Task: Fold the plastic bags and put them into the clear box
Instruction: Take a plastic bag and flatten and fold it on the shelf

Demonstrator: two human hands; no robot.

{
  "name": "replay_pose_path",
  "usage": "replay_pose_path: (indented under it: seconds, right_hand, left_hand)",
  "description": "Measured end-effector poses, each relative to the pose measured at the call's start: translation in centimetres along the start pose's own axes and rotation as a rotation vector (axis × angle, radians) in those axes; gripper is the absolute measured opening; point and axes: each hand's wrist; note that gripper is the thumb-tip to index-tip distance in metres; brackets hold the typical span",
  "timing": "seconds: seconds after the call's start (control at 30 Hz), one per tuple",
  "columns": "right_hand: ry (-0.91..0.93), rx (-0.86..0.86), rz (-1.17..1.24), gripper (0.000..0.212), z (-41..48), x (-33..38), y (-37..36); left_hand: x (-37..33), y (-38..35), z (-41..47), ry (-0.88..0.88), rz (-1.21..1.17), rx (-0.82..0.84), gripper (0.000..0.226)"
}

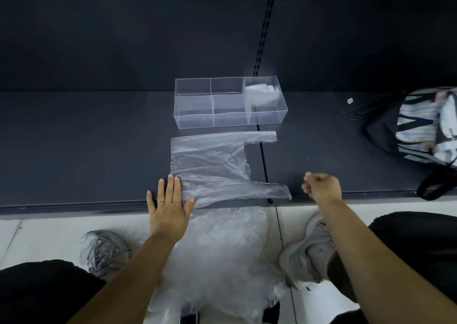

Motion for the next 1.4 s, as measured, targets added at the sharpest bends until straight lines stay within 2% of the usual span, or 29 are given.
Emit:
replay_pose_path:
  seconds: [0.1, 0.17, 0.23, 0.37, 0.47, 0.6, 0.73, 0.8, 0.87, 0.93, 1.0, 1.07, 1.1, 1.17, 1.23, 1.27, 1.33, 1.4]
  right_hand:
    - [-0.372, 0.13, 0.054, 0.062, -1.0, -0.4, -0.2]
    - [-0.491, 0.238, 0.076, 0.068, -1.9, -1.1, -0.8]
    - [-0.539, 0.302, 0.281, 0.059, -2.6, -1.6, -1.8]
    - [-0.57, 0.253, 0.597, 0.019, -3.1, -1.6, -3.2]
    - [-0.447, 0.181, 0.616, 0.011, -2.0, -1.6, -3.0]
    - [-0.185, 0.061, 0.459, 0.007, -1.0, -1.4, -2.2]
    - [-0.044, -0.028, 0.31, 0.018, -0.2, -1.9, -1.9]
    - [-0.007, -0.111, 0.136, 0.024, 0.2, -2.2, -1.7]
    - [0.003, -0.149, -0.139, 0.026, 0.2, -2.4, -1.5]
    - [0.014, -0.203, -0.284, 0.018, 0.0, -2.4, -1.5]
    - [0.054, -0.329, -0.297, 0.029, -0.7, -1.9, -2.3]
    - [0.285, -0.395, -0.324, 0.033, -1.9, -0.9, -4.5]
    - [0.444, -0.341, -0.334, 0.033, -2.8, -0.2, -6.3]
    - [0.718, -0.051, -0.34, 0.036, -4.8, 0.9, -10.6]
    - [0.871, 0.304, -0.405, 0.042, -6.7, 1.8, -15.0]
    - [0.935, 0.425, -0.448, 0.044, -7.2, 1.9, -17.1]
    - [1.014, 0.542, -0.557, 0.05, -7.3, 2.1, -20.7]
    - [1.028, 0.545, -0.681, 0.055, -6.0, 2.2, -22.8]
  left_hand:
    - [0.0, -0.2, 0.0, -0.002, 0.0, -0.009, 0.071]
    - [0.0, -0.2, 0.0, -0.002, 0.005, -0.018, 0.072]
    - [0.0, -0.2, -0.1, -0.007, -0.016, -0.023, 0.073]
    - [0.1, 0.0, -0.1, -0.017, 0.003, -0.014, 0.076]
    - [0.1, 0.2, -0.1, -0.018, 0.018, -0.005, 0.078]
    - [-0.1, 0.6, -0.2, -0.015, 0.012, -0.001, 0.081]
    - [-0.2, 0.9, -0.3, -0.012, 0.019, 0.019, 0.081]
    - [-0.3, 1.0, -0.3, -0.016, 0.036, 0.032, 0.08]
    - [-0.3, 1.3, -0.4, -0.01, 0.035, 0.032, 0.081]
    - [-0.6, 1.8, -0.5, 0.026, -0.045, -0.003, 0.081]
    - [-1.3, 2.6, -0.1, 0.075, -0.176, -0.086, 0.075]
    - [-2.2, 3.3, 1.1, 0.071, -0.213, -0.192, 0.059]
    - [-2.7, 3.7, 2.1, 0.041, -0.211, -0.23, 0.054]
    - [-3.6, 4.3, 4.3, -0.029, -0.194, -0.243, 0.052]
    - [-4.0, 4.3, 6.5, -0.07, -0.144, -0.192, 0.055]
    - [-3.9, 3.9, 7.5, -0.089, -0.085, -0.149, 0.059]
    - [-3.5, 3.0, 8.9, -0.141, 0.083, -0.087, 0.071]
    - [-3.1, 2.4, 9.7, -0.18, 0.167, -0.065, 0.077]
Point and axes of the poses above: each hand's wrist, its own z-axis towards the middle knuckle, its own y-axis out of the back of the hand, x = y × z, and after that the axes turned 11 degrees about z, right-handed
